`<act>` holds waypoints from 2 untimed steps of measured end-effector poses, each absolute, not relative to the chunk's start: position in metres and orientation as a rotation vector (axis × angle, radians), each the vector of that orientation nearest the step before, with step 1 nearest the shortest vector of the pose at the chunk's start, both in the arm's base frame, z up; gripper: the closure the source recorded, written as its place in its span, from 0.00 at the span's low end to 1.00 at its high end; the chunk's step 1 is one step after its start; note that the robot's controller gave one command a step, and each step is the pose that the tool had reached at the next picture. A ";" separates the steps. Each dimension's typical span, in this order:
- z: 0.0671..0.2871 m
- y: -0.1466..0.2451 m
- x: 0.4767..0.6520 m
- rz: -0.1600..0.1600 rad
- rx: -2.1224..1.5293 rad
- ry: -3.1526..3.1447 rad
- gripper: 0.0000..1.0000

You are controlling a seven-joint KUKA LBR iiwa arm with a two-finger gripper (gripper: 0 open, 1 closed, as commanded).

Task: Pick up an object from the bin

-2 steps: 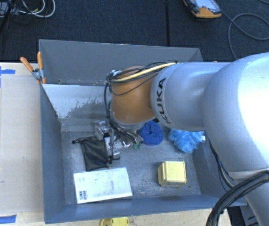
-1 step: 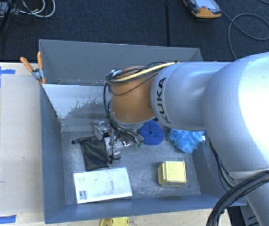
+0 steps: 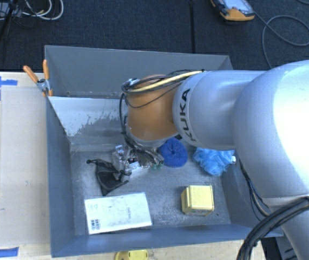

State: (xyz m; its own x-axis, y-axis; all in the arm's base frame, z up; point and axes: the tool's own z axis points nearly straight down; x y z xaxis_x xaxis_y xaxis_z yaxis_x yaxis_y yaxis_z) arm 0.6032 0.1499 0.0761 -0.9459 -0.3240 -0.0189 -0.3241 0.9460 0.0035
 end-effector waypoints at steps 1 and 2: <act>0.076 0.150 0.603 0.010 -0.512 3.081 1.00; 0.080 0.149 0.602 0.009 -0.513 3.088 1.00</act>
Offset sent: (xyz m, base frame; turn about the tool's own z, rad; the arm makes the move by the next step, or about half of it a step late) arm 0.0000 -0.0001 0.0641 0.0000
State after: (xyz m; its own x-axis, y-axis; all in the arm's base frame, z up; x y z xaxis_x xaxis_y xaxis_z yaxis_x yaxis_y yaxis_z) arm 0.6018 0.1493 0.0796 -0.9463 -0.3231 -0.0124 -0.3231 0.9463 0.0036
